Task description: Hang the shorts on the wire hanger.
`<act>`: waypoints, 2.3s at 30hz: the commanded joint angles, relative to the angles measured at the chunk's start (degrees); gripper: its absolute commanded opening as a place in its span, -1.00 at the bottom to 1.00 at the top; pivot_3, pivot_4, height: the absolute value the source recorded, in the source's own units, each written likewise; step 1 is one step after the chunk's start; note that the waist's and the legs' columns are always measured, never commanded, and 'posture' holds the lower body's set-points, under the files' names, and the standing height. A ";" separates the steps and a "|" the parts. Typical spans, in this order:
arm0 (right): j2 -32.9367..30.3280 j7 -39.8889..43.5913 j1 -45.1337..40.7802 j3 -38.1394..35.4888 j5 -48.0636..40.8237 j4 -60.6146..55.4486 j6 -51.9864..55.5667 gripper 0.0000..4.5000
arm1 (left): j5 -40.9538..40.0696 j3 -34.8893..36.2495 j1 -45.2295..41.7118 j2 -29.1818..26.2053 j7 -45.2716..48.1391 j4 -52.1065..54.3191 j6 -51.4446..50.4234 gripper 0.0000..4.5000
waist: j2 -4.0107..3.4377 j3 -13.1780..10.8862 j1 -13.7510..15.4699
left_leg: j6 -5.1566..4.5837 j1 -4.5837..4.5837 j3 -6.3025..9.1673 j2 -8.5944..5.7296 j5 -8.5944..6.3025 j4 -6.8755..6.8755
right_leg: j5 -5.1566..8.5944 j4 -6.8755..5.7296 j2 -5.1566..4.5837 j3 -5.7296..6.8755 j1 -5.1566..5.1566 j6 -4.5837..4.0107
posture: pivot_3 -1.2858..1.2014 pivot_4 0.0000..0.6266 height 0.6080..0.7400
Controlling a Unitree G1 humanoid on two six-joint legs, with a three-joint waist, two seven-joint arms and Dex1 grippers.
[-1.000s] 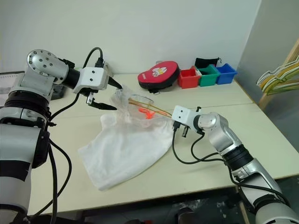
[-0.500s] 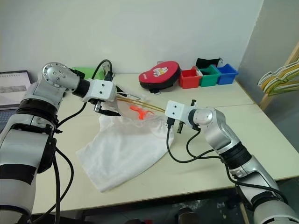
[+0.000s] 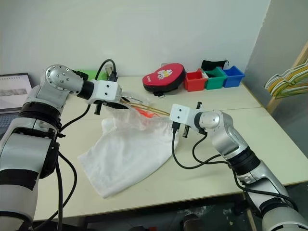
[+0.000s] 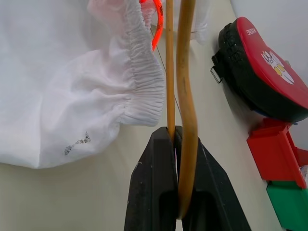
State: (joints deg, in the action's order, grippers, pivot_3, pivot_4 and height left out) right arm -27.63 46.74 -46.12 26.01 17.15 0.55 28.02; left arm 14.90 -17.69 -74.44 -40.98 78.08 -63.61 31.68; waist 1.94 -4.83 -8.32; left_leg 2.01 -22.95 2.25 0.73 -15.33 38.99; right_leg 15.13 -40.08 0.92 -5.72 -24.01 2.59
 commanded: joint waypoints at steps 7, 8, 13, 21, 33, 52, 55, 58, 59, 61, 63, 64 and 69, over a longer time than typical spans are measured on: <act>-0.56 2.27 -1.47 -1.45 -0.89 -2.88 -1.76 -0.62 | -0.76 1.10 0.17 0.63 -0.76 1.69 -0.84 -0.98 | 0.00 0.01 0.00 | 0.00 0.00 0.02 0.00 0.01 0.00 | 0.00 0.00 0.00 0.01 0.01 0.00 | -0.02 -1.00 1.00; -0.67 2.51 -1.44 -1.52 -0.99 -3.01 -1.71 -0.52 | -0.83 1.14 0.35 0.70 -0.63 1.89 -1.13 -0.98 | 0.00 0.01 0.00 | -0.01 0.00 0.02 0.00 0.01 0.00 | 0.00 0.00 0.00 0.03 0.01 0.00 | -0.02 -1.00 1.00; -1.70 4.35 -0.97 -2.69 -1.74 -4.68 -0.26 -0.02 | -1.61 1.46 2.65 0.36 0.48 3.96 -1.90 -0.98 | -0.01 0.01 -0.08 | -0.01 0.01 0.08 0.00 0.01 0.00 | 0.00 -0.01 0.00 0.03 0.01 0.00 | -0.03 -1.00 1.00; -9.90 11.98 1.16 -10.68 -9.66 -11.28 11.48 0.73 | -5.70 3.86 10.99 -2.73 2.21 13.17 -5.90 -0.98 | -0.02 0.02 -0.08 | 0.00 0.00 0.35 -0.04 0.02 0.02 | 0.00 -0.01 -0.10 0.05 0.04 -0.01 | -0.04 -1.00 1.00; 3.22 12.61 4.16 -18.64 -28.97 1.37 31.00 0.99 | -21.44 14.76 26.97 -8.28 2.61 43.23 -39.67 -0.98 | 0.01 0.16 -1.68 | -0.19 0.33 0.58 0.01 0.13 0.05 | -0.06 -0.02 -0.07 0.21 0.47 -0.11 | -0.01 -1.00 1.00; 13.78 4.54 -7.83 -18.20 -29.47 29.58 21.51 0.99 | -24.51 17.01 33.12 -11.42 -2.23 53.53 -47.99 -0.98 | -0.02 0.23 0.36 | -0.44 0.81 0.61 -0.05 0.36 -0.07 | -0.10 -0.05 -0.04 0.25 0.83 -0.17 | 0.04 -1.00 1.00; 14.16 5.78 -8.87 -18.91 -30.98 30.37 21.55 0.99 | -24.52 16.69 32.63 -11.33 -2.37 52.93 -47.49 -0.98 | -0.03 0.22 0.36 | -0.44 0.81 0.59 -0.06 0.36 -0.07 | -0.10 -0.05 -0.04 0.24 0.83 -0.17 | 0.03 -1.00 1.00; 14.07 6.16 -9.04 -19.21 -31.61 30.09 21.82 0.99 | -24.45 16.45 32.38 -11.26 -2.49 52.59 -47.16 -0.98 | -0.04 0.22 0.35 | -0.44 0.81 0.59 -0.06 0.36 -0.07 | -0.10 -0.05 -0.03 0.23 0.83 -0.17 | 0.03 -1.00 1.00; 13.98 6.46 -9.02 -19.39 -31.98 29.79 22.09 0.83 | -24.36 16.32 32.26 -11.22 -2.51 52.42 -47.01 -0.98 | -0.04 0.22 0.35 | -0.44 0.81 0.59 -0.05 0.36 -0.07 | -0.10 -0.05 -0.03 0.24 0.83 -0.17 | 0.03 -1.00 1.00; 13.38 6.70 -8.69 -19.66 -32.49 28.74 23.14 0.70 | -24.26 16.20 32.38 -11.32 -2.47 52.15 -46.50 -0.98 | -0.04 0.23 0.36 | -0.44 0.81 0.60 -0.05 0.36 -0.07 | -0.10 -0.04 -0.03 0.25 0.83 -0.17 | 0.03 -1.00 1.00; 12.80 6.39 -8.44 -19.88 -32.98 27.85 24.00 0.48 | -24.20 16.19 32.55 -11.41 -2.57 51.93 -46.14 -0.98 | -0.04 0.22 0.35 | -0.44 0.81 0.60 -0.05 0.36 -0.09 | -0.10 -0.03 -0.03 0.24 0.82 -0.17 | 0.03 -1.00 1.00; 12.47 6.57 -8.28 -19.78 -33.34 27.26 24.36 0.34 | -24.14 16.15 32.61 -11.41 -2.63 51.83 -45.99 -0.98 | -0.04 0.22 0.36 | -0.44 0.81 0.59 -0.05 0.36 -0.09 | -0.10 -0.03 -0.03 0.24 0.82 -0.17 | 0.03 -1.00 1.00; 11.30 7.18 -7.27 -19.17 -34.40 24.60 26.03 -0.16 | -23.88 16.03 32.14 -11.26 -2.96 50.91 -45.20 -0.98 | -0.04 0.22 0.36 | -0.44 0.80 0.58 -0.05 0.36 -0.09 | -0.10 0.00 -0.03 0.23 0.83 -0.17 | 0.02 -1.00 1.00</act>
State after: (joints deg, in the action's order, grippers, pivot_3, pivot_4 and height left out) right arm -15.51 52.89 -53.01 7.78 -15.73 28.06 53.49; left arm -8.79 -2.79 -40.56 -51.53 75.70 -12.49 -14.44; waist 1.90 -4.61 -7.96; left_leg 1.57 -22.15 2.84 0.68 -14.97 38.90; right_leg 15.04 -40.08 0.89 -5.49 -23.19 2.42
